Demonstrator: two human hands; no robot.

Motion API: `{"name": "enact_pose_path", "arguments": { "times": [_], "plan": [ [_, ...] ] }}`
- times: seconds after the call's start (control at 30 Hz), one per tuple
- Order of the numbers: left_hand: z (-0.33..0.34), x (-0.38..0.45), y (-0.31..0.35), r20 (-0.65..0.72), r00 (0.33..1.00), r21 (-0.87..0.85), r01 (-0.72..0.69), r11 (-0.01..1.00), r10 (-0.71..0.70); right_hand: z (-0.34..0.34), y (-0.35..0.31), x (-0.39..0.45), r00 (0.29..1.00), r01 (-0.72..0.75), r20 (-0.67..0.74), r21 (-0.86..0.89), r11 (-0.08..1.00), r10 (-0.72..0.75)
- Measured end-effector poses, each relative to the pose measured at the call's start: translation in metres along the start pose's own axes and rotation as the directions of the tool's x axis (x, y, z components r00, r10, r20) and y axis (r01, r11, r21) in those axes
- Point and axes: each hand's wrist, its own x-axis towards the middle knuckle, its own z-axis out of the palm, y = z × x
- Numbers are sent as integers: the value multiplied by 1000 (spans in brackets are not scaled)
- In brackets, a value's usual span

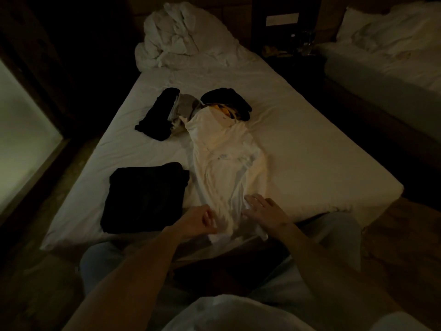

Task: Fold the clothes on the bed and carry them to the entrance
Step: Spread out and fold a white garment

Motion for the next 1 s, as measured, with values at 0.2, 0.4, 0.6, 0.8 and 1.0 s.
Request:
{"name": "enact_pose_path", "arguments": {
  "times": [0.2, 0.4, 0.6, 0.8, 1.0],
  "plan": [
    [18, -1, 16, -44, 998, 413, -13, 911, 34, 6, -1, -1, 998, -15, -69, -63, 998, 11],
    [6, -29, -8, 298, 945, 131, 103, 986, -138, 12, 23, -15, 988, 23, -147, -146, 989, -44],
    [-11, -24, -15, 100, 982, 401, -188, 897, 161, 4, 33, -27, 991, 92, -90, -102, 990, -102],
    [0, -11, 7, 242, 835, 792, -464, 397, 494, 8, 37, -26, 981, 191, 72, -200, 961, -180],
    [5, 10, 15, 341, 756, 796, -548, 255, 559, 15, 25, -25, 984, 175, 59, -141, 974, -169]
  ]
}}
